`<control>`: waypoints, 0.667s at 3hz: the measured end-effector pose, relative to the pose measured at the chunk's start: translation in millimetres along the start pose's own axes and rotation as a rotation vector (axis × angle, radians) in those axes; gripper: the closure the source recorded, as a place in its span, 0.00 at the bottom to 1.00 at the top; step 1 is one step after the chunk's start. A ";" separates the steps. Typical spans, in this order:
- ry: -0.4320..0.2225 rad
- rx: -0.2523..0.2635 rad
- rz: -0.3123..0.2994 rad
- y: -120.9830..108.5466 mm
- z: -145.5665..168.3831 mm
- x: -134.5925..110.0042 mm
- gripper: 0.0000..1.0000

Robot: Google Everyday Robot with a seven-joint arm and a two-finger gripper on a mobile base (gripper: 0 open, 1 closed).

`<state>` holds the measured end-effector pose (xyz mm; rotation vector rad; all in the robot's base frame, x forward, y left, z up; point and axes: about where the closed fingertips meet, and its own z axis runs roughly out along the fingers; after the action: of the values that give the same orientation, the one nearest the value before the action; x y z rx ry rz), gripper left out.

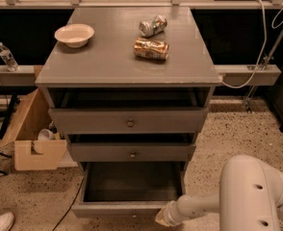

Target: Close bottom drawer

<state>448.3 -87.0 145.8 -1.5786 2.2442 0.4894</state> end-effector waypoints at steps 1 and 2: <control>-0.028 0.031 -0.051 -14.2 5.2 -9.0 1.00; -0.075 0.056 -0.087 -26.5 9.9 -15.9 1.00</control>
Offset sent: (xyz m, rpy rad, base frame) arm 0.0554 0.0094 -0.0021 0.0936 -0.1922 0.0565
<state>479.2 -77.7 142.6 -1.5948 2.1066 0.4495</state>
